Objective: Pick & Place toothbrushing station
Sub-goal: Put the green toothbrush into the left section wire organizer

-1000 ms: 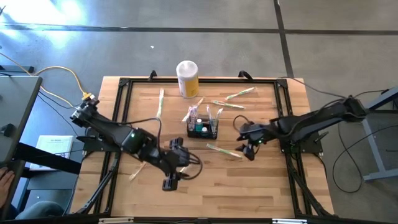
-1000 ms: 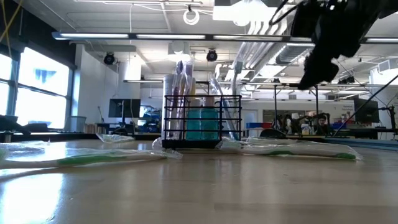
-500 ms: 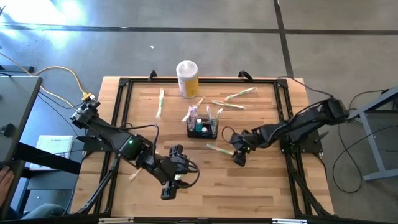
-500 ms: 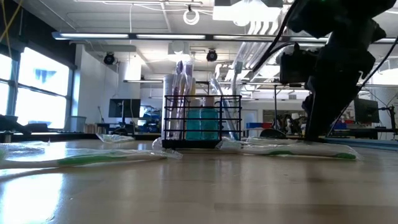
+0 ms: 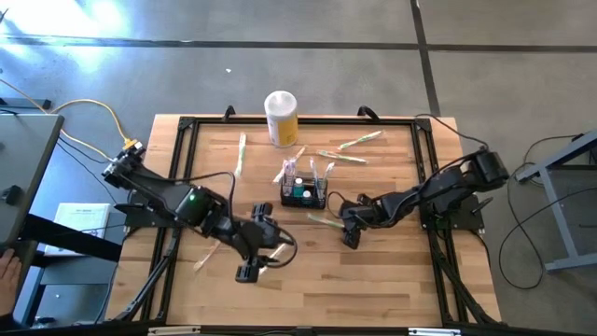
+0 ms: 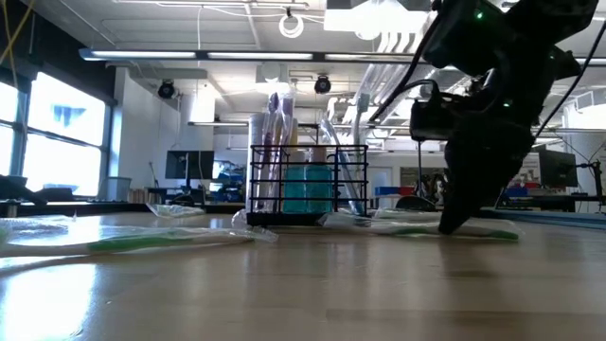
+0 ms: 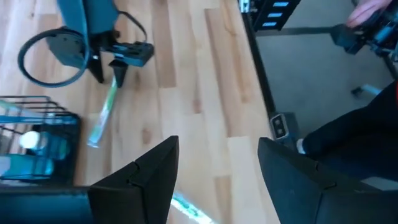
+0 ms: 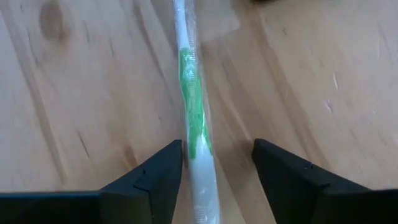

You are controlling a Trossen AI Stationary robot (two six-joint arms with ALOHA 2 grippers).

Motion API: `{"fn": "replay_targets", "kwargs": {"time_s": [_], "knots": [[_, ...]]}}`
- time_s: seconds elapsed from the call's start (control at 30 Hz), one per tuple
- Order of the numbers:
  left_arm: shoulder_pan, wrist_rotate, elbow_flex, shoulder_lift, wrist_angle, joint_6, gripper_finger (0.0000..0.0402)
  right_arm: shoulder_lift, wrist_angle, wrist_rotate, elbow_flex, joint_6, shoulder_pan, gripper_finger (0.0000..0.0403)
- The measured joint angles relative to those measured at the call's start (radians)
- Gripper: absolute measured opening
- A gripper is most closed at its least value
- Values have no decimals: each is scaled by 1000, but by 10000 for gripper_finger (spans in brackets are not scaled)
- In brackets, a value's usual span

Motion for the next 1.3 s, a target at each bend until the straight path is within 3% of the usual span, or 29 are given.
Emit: {"fn": "replay_targets", "kwargs": {"time_s": [0.33,0.6,0.9,1.3], "knots": [[58,112,0,-36,-13,99,216,5,40,-14,-5,129,6,165],[81,263,0,-37,-21,124,216,6,40,-11,-5,198,23,109],[60,276,0,-37,-74,109,216,7,50,-69,-6,197,24,18],[42,278,0,-37,-101,110,216,11,107,-132,-11,202,26,14]]}}
